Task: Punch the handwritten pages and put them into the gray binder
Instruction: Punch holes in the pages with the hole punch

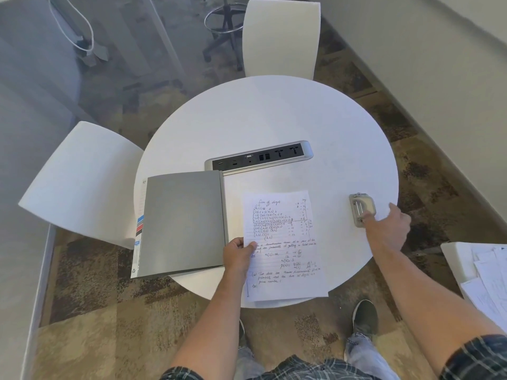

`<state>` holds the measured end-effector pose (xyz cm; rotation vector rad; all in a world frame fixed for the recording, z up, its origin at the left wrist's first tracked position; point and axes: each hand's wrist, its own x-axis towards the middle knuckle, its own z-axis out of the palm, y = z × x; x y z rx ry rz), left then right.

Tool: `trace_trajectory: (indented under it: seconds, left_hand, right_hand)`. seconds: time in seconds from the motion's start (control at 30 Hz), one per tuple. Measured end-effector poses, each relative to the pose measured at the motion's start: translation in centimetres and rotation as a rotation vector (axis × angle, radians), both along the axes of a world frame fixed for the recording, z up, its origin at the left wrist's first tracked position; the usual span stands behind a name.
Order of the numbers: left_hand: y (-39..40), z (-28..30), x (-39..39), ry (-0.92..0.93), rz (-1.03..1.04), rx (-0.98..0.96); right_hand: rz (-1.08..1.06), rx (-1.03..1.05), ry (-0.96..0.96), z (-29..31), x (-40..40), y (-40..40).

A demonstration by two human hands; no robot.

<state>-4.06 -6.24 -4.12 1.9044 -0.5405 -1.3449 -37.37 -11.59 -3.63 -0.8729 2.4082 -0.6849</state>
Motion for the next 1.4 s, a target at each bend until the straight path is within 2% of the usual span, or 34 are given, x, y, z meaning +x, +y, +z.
trace_trajectory:
  seconds: [0.17, 0.27, 0.57, 0.8, 0.93, 1.27, 1.4]
  left_hand:
    - [-0.1, -0.9, 0.0, -0.089, -0.028, 0.031]
    - [-0.6, -1.1, 0.0, -0.118, -0.025, 0.038]
    - [-2.0, -1.2, -0.6, -0.042, 0.011, 0.043]
    - [-2.5, -1.5, -1.6, -0.032, 0.017, 0.036]
    - [-2.7, -1.9, -1.8, -0.118, 0.012, 0.024]
    - [-2.5, -1.7, -0.6, -0.204, 0.023, -0.028]
    - [-2.4, -1.8, -0.3, -0.179, 0.032, -0.028]
  right_hand:
    - [0.134, -0.019, -0.106, -0.3, -1.3, -1.1]
    - [0.129, -0.04, -0.158, -0.3, -0.6, -1.1]
    - [0.241, 0.068, -0.393, -0.6, 1.4, -1.2]
    - [0.372, 0.071, -0.429, -0.6, 2.3, -0.7]
    - [0.409, 0.075, -0.44, -0.6, 2.6, -0.5]
    - [0.428, 0.096, -0.436, -1.6, 2.3, -0.8]
    - [0.423, 0.093, -0.445, -1.5, 2.3, -0.8]
